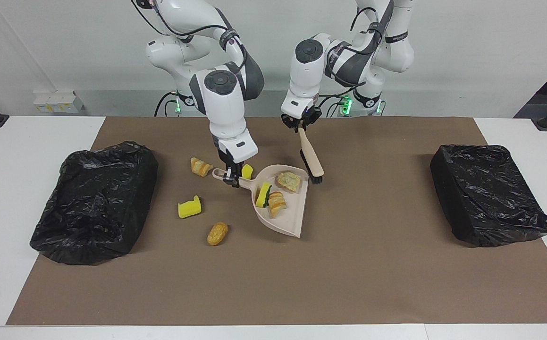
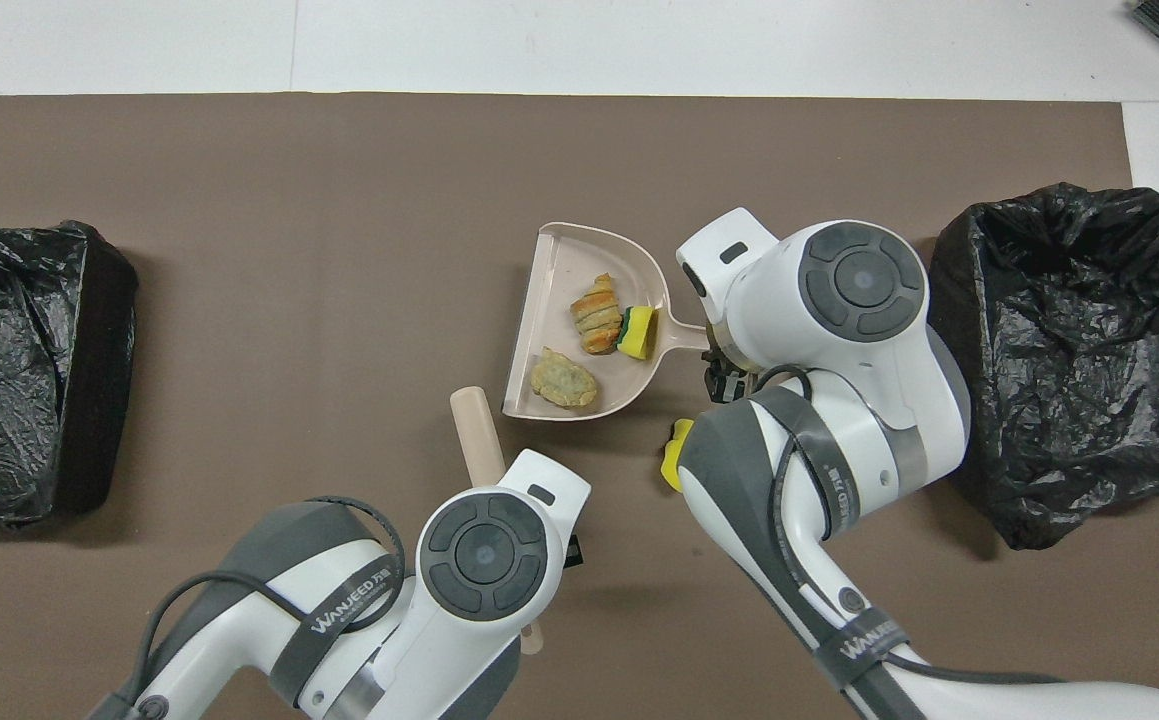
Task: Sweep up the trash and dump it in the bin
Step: 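Carry the dustpan with the right gripper over the nearby black bin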
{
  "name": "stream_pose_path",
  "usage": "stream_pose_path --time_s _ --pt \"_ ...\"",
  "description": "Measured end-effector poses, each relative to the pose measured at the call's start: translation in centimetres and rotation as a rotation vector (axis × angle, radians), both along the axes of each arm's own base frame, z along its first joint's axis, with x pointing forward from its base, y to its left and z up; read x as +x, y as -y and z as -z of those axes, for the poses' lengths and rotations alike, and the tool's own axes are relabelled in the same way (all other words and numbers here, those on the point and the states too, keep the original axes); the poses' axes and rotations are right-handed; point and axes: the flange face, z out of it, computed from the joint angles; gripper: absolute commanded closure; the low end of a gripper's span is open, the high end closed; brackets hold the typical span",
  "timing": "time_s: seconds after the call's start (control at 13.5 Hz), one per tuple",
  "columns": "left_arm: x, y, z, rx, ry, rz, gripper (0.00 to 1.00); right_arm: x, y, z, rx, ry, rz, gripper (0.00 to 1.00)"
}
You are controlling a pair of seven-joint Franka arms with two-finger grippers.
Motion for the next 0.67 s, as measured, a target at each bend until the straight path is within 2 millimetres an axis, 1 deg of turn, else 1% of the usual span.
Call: stream_pose_path --time_s 0.07,0.15,0.22,0.37,0.45,0.59,0.67 --pt "-0.3 0.2 0.0 0.003 0.000 -0.008 1.00 0.2 0.7 -0.3 0.001 0.003 -0.015 1.00" --pt "-1.1 0.5 0.2 0.005 0.002 0.000 1.00 0.4 1.5 -0.6 0.003 0.001 -0.037 1.00" --pt "-2.2 0.9 0.5 0.002 0.009 0.017 1.00 0.7 2.6 -1.0 0.000 -0.007 -0.065 1.00" --pt "-6.0 1.9 2.0 0.000 0.020 0.075 1.00 1.5 5.8 -2.4 -0.013 -0.029 -0.133 1.00" --pt "-8.1 2.3 3.1 0.005 0.022 0.111 1.00 1.9 7.8 -3.3 -0.018 -0.041 -0.157 1.00" --pt "-12.4 2.9 5.3 0.019 0.022 0.167 1.00 2.5 12.2 -5.1 -0.015 -0.061 -0.191 1.00" --pt "-14.2 3.2 6.0 0.017 0.030 0.181 1.00 2.5 14.6 -5.9 -0.011 -0.073 -0.198 1.00"
